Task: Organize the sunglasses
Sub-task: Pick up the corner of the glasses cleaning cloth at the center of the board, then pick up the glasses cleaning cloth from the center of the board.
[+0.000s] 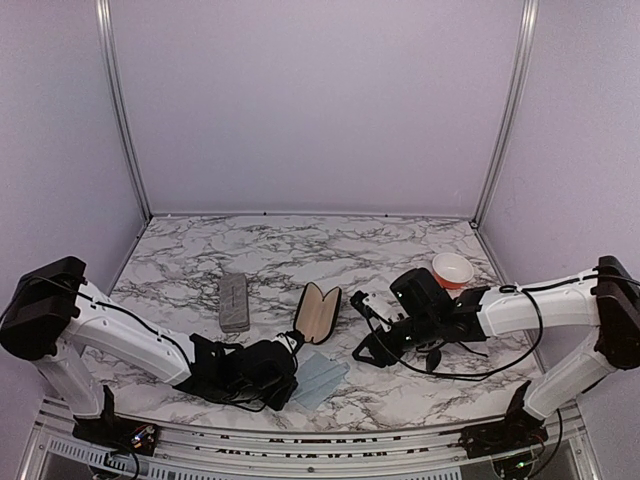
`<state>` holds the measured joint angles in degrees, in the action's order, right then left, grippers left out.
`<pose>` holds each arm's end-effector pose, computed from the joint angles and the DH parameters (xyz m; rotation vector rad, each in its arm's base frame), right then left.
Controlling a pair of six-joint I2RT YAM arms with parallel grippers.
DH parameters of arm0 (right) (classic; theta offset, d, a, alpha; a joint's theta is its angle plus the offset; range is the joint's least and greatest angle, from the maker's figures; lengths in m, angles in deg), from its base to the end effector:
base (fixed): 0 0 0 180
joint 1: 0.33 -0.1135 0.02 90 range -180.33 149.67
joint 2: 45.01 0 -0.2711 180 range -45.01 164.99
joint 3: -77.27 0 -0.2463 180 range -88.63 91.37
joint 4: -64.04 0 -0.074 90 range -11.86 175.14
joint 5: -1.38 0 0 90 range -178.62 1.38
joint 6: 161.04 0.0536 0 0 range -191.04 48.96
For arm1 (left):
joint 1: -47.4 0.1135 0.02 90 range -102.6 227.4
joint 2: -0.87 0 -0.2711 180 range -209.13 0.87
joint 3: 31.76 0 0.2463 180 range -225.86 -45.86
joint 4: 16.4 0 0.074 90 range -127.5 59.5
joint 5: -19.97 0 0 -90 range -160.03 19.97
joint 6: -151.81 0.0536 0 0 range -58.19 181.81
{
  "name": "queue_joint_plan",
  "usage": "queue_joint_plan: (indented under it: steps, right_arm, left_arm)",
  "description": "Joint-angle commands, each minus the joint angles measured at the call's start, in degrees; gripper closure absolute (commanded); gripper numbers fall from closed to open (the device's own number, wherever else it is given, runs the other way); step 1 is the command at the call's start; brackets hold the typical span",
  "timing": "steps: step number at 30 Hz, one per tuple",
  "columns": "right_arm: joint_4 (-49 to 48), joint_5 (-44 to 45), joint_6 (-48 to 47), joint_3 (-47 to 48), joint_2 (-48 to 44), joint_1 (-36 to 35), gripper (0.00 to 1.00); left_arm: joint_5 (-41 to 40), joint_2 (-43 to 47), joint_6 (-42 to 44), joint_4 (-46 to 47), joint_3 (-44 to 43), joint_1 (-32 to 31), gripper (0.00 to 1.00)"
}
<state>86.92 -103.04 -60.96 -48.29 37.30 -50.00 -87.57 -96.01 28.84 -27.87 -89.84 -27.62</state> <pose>0.1718 0.2229 0.1695 -0.9797 2.3796 0.7386 0.0995 -0.3092 0.1321 0.7518 2.3368 -0.4941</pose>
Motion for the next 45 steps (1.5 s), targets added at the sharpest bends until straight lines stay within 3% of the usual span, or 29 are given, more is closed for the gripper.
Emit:
queue_joint_plan:
  steps: [1,8,13,15,21,28,36,45]
  right_arm:
    - [-0.71,0.81,0.13,0.1,-1.38,-0.52,0.52]
    - [-0.78,1.22,0.29,-0.4,-2.38,-0.5,0.52]
    - [-1.13,0.72,0.58,0.18,-2.24,-0.51,0.52]
    - [-1.2,0.43,0.79,0.71,-2.29,-0.51,0.52]
    - [0.68,-0.08,1.79,3.2,-3.5,-0.67,0.54]
    - [3.87,2.65,3.48,9.41,-3.91,-5.86,0.54]
    - [7.52,6.8,4.13,23.27,10.1,-16.6,0.54]
    - [16.1,10.98,3.18,40.87,27.57,-19.59,0.55]
  left_arm:
    - [-1.91,-1.83,-2.46,-5.44,0.34,-0.93,0.69]
    - [-4.54,-1.43,-4.94,-7.71,0.99,-4.57,0.76]
    - [-6.11,-2.73,-6.06,-7.0,1.71,-5.51,0.89]
    - [-6.37,-2.79,-5.46,-5.53,2.37,-5.71,1.0]
    - [-7.76,1.19,-3.4,-2.74,4.94,-6.17,1.0]
    - [-6.72,13.96,-0.19,1.24,11.32,-6.19,1.0]
    - [-7.0,19.64,-0.47,3.3,17.38,-6.51,1.0]
    - [-6.76,23.15,-6.23,4.09,24.26,-6.54,1.0]
